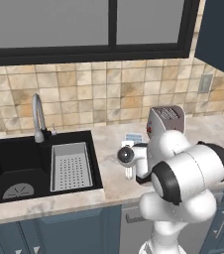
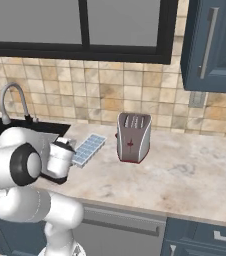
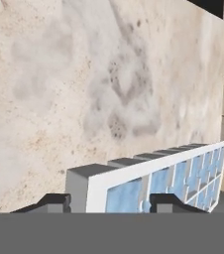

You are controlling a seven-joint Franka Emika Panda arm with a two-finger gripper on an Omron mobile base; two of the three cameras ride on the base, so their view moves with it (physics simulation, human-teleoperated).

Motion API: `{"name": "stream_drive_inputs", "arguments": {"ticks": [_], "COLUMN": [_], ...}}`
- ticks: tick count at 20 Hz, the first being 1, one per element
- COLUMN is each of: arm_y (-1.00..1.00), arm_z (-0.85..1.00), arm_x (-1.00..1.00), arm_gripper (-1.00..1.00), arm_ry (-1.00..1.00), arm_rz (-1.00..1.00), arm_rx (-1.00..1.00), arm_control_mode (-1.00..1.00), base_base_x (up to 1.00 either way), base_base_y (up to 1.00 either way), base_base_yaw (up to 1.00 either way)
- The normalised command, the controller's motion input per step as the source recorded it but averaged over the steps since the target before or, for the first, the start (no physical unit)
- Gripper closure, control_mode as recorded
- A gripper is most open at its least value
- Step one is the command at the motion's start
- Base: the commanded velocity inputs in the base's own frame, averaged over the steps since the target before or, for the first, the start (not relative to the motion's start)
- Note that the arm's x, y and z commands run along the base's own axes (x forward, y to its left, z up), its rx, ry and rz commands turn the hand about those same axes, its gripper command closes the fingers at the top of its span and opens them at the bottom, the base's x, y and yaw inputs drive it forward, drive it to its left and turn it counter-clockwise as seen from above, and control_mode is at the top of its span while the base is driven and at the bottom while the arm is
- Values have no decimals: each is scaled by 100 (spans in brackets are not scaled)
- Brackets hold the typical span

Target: The ice cube tray has been filled with water. Take the tray and place it in the freezer to make ice. Close the freezer door after placing the tray.

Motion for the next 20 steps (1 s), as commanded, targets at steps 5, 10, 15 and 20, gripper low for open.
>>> {"name": "stream_drive_inputs", "arguments": {"ticks": [5,10,15,20], "arm_y": [0,0,-1,0], "arm_z": [-9,13,56,86], "arm_x": [-8,-33,-21,0], "arm_gripper": [100,100,100,100], "arm_ry": [0,0,-2,1], "arm_rz": [0,0,0,0], "arm_rx": [0,0,0,0], "arm_control_mode": [-100,-100,-100,-100], "base_base_x": [0,0,0,0], "base_base_y": [0,0,0,0], "base_base_yaw": [0,0,0,0]}}
